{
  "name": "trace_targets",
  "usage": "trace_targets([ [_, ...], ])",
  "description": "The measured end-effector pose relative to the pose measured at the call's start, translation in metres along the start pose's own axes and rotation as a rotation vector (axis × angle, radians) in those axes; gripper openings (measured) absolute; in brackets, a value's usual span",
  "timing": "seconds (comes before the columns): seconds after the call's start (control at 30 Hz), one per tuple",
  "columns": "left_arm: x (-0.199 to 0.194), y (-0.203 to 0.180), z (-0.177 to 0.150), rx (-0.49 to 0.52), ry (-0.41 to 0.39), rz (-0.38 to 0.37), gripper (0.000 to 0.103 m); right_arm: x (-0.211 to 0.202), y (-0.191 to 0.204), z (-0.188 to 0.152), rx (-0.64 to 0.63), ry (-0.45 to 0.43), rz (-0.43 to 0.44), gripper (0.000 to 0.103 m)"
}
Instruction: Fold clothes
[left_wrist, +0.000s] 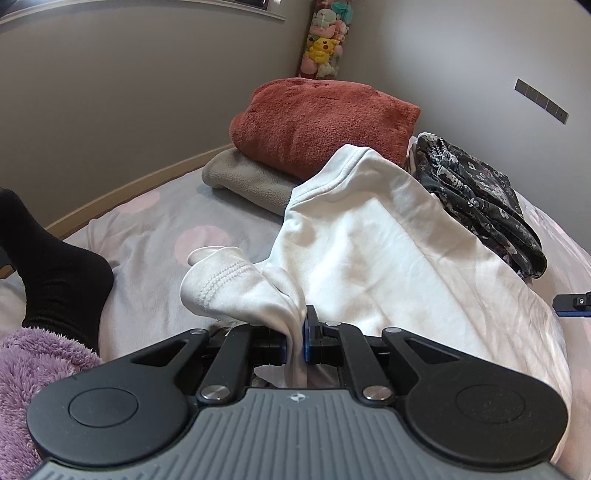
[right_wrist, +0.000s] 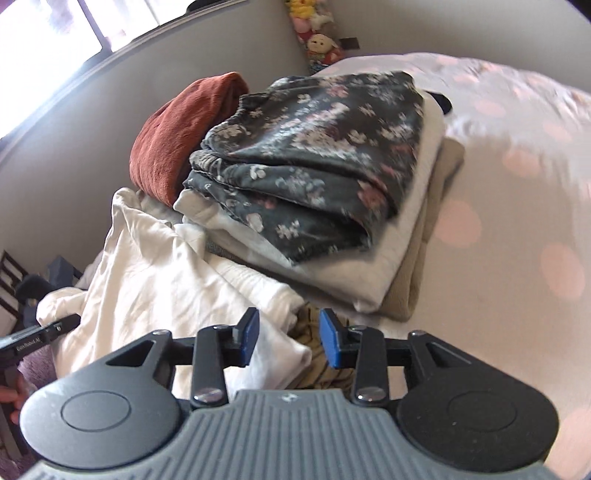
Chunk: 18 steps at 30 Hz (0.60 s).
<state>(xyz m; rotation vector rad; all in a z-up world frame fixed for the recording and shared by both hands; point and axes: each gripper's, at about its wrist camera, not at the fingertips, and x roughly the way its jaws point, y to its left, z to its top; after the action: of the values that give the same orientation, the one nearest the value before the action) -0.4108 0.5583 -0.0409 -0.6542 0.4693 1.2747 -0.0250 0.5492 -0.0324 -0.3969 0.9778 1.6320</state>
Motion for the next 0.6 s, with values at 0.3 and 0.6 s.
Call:
trace_targets([
  [0.3,-0.009,-0.001,0.000,-0.005,-0.028,-0.010,0.006,0.001,-0.024,-0.034,0.285,-0.076,0.157,0.014],
  [0.6,-0.028,-0.003,0.000,-0.045,-0.085,-0.052,0.006,-0.052,0.032,0.017,0.133,-0.239,0.108,0.009],
])
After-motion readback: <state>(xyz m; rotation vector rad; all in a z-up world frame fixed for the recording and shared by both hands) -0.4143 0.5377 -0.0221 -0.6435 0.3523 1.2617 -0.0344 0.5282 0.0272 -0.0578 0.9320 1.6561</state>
